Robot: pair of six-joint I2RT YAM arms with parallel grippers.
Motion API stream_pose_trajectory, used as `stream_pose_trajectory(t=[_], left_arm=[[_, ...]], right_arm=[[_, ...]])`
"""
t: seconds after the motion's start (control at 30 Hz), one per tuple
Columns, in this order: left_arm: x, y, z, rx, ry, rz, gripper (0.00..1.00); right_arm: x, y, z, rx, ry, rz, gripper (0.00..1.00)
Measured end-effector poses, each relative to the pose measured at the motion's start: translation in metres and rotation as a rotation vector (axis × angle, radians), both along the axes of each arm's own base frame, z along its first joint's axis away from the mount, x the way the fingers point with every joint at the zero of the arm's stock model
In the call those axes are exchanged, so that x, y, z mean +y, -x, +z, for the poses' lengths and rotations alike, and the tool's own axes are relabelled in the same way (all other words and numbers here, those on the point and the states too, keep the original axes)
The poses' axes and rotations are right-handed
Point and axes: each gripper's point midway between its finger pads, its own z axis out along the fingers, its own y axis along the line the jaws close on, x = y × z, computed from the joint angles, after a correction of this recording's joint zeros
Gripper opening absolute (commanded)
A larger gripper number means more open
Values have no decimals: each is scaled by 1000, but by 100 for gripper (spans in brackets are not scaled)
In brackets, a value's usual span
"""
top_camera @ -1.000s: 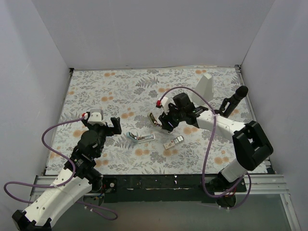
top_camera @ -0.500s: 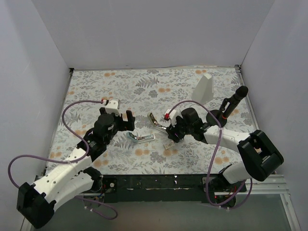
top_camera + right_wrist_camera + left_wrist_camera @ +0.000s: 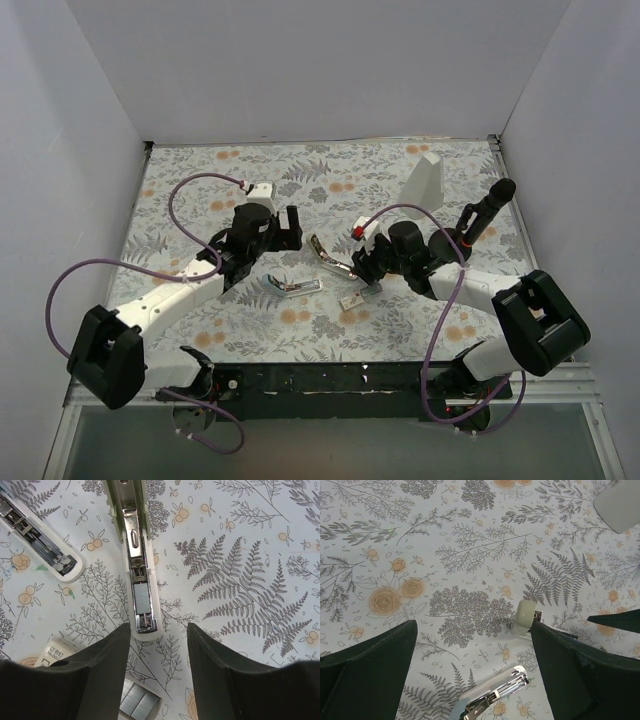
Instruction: Load the staples into the stapler
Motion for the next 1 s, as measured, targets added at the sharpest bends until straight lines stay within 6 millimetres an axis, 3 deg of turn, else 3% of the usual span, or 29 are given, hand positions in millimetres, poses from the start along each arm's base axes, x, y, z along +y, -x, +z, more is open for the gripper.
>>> stream_pose_trajectory(t=[0.37, 0.63, 1.0], left_arm=[[-34, -25, -23, 82, 24, -50, 89], [-47, -28, -48, 144, 25, -86, 80], [-56, -25, -47, 158, 56, -131, 74]], right_arm=[[6, 10, -19, 65, -2, 55, 52], [10, 5, -14, 33, -19, 61, 49], [12, 7, -23, 46, -12, 87, 39]])
